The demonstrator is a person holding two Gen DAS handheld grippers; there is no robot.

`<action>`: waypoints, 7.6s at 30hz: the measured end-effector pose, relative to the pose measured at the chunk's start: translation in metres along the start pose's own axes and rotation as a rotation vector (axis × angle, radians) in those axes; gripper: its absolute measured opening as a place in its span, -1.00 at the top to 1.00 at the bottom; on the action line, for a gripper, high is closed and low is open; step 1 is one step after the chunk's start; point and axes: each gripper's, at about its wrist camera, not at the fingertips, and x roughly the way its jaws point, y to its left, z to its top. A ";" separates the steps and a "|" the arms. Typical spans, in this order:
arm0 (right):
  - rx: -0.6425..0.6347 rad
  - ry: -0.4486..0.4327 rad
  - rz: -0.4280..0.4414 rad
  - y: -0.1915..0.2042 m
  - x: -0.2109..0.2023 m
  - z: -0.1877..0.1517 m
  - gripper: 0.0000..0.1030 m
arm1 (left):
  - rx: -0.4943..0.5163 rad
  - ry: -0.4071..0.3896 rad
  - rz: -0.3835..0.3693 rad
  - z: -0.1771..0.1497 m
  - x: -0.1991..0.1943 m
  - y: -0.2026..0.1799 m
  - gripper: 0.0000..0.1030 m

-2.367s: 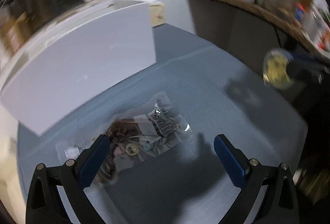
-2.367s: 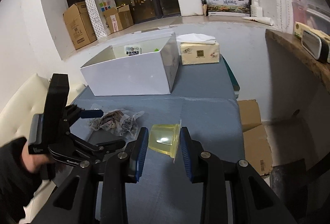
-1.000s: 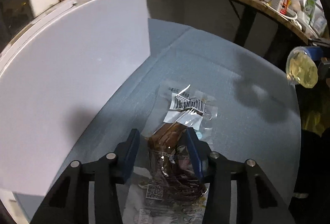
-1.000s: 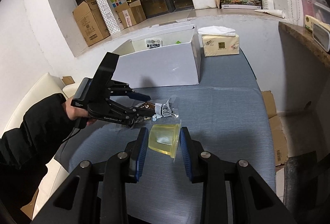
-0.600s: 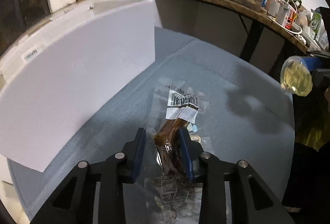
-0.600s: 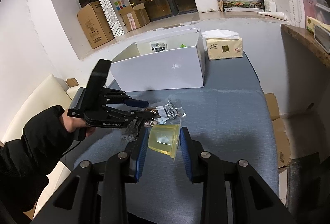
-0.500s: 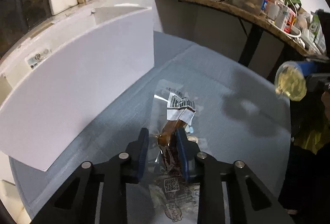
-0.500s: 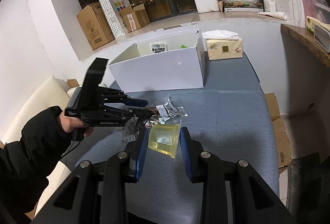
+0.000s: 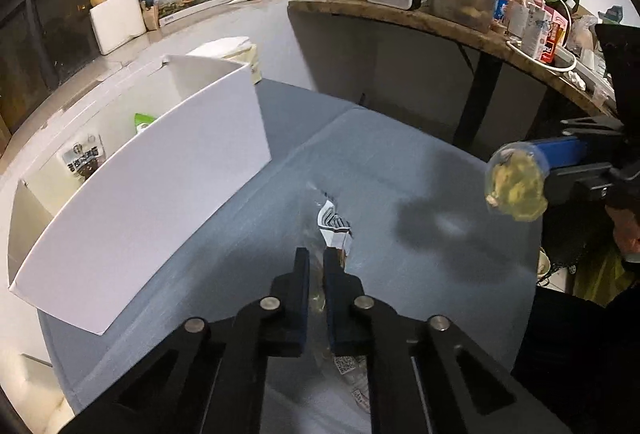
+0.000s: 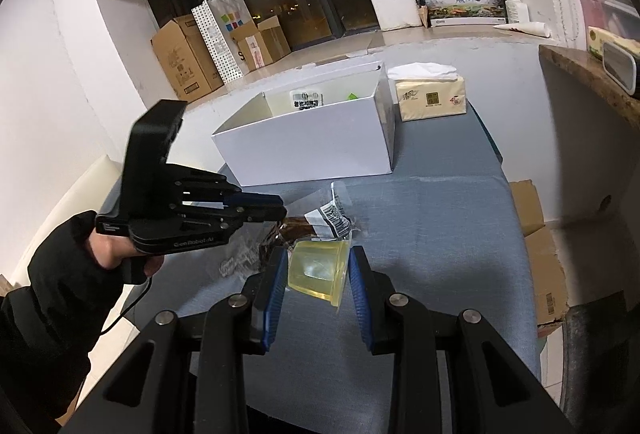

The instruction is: Organize snacks

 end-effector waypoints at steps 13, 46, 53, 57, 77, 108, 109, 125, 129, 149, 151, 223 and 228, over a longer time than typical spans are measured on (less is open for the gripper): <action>0.036 -0.035 0.004 -0.014 -0.018 -0.005 0.34 | -0.028 -0.007 0.019 0.012 -0.007 -0.031 0.97; 0.067 -0.036 0.043 -0.023 -0.023 -0.021 0.34 | -0.355 0.125 0.242 -0.040 0.038 -0.021 -1.00; 0.069 -0.040 0.042 -0.023 -0.025 -0.022 0.34 | -0.431 0.157 0.236 -0.031 0.067 -0.006 -1.00; 0.079 -0.040 0.038 -0.025 -0.026 -0.022 0.34 | -0.432 0.115 0.242 -0.031 0.060 -0.006 -0.48; 0.037 0.011 -0.098 -0.032 -0.003 -0.039 0.50 | -0.470 -0.030 0.217 -0.048 -0.011 -0.009 -0.47; -0.135 0.049 -0.174 -0.001 0.043 -0.023 0.07 | -0.493 -0.172 0.238 -0.064 -0.077 -0.012 -0.47; -0.150 0.033 -0.168 0.004 0.045 -0.009 0.07 | -0.500 -0.190 0.244 -0.059 -0.084 -0.005 -0.47; -0.230 -0.054 -0.140 0.061 0.155 0.196 0.07 | -0.564 -0.317 0.392 0.037 -0.104 0.147 -0.48; -0.177 -0.023 -0.127 0.050 0.189 0.211 0.06 | -0.575 -0.288 0.415 0.043 -0.084 0.176 -0.50; -0.152 -0.104 -0.227 0.027 0.149 0.180 -1.00 | -0.600 -0.315 0.470 0.018 -0.085 0.144 -1.00; -0.154 -0.118 -0.227 0.031 0.131 0.168 -1.00 | -0.599 -0.319 0.509 0.012 -0.095 0.122 -1.00; -0.162 -0.164 -0.083 0.089 -0.052 0.023 -1.00 | -0.623 -0.340 0.574 -0.072 -0.189 -0.067 -1.00; -0.164 -0.162 -0.085 0.089 -0.052 0.023 -1.00 | -0.624 -0.339 0.567 -0.071 -0.188 -0.068 -1.00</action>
